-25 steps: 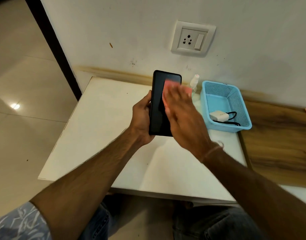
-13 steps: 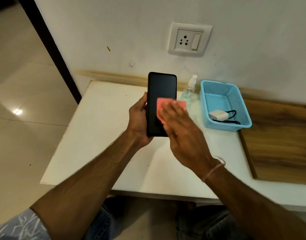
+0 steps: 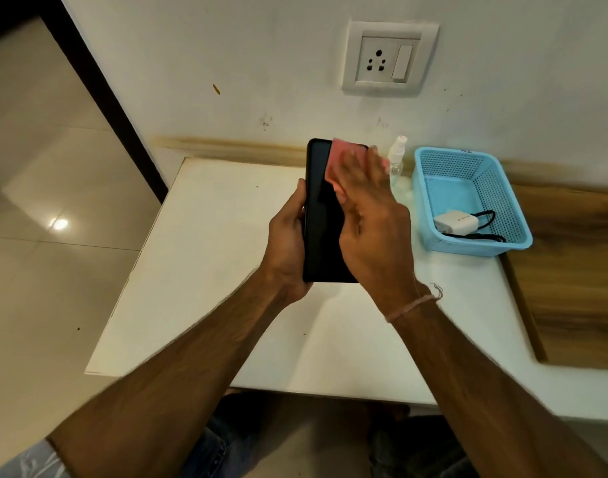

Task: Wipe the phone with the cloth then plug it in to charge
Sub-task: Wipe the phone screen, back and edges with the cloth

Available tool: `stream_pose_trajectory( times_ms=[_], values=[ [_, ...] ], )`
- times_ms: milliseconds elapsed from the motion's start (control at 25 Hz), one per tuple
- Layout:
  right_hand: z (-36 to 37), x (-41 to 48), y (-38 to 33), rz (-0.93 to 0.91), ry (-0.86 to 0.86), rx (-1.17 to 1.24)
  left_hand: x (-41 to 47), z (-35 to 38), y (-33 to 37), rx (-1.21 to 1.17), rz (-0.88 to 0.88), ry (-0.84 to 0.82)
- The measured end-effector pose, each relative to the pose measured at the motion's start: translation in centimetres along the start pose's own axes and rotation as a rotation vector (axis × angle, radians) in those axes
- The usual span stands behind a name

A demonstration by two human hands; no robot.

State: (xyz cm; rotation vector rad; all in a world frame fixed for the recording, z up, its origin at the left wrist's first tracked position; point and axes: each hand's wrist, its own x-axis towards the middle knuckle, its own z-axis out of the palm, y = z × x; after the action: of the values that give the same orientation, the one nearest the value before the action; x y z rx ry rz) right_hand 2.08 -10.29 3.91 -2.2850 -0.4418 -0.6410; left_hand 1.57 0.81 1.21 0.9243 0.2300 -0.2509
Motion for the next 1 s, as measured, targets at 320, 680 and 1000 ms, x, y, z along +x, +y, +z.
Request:
stream_pose_trajectory(
  times_ms=[320, 680, 1000],
  values=[
    [0.3, -2.7, -0.8, -0.17, -0.369, -0.164, 0.0, -0.6, 0.6, -0.131, -0.055, -0.106],
    [-2.0, -10.0, -1.2, -0.363, -0.442, -0.429, 0.0, -0.2, 1.6, -0.234, -0.194, -0.262],
    [-1.5, -7.8, -1.6, -0.234, -0.462, -0.341, -0.1, 0.1, 1.5, -0.254, -0.204, -0.249]
  ],
)
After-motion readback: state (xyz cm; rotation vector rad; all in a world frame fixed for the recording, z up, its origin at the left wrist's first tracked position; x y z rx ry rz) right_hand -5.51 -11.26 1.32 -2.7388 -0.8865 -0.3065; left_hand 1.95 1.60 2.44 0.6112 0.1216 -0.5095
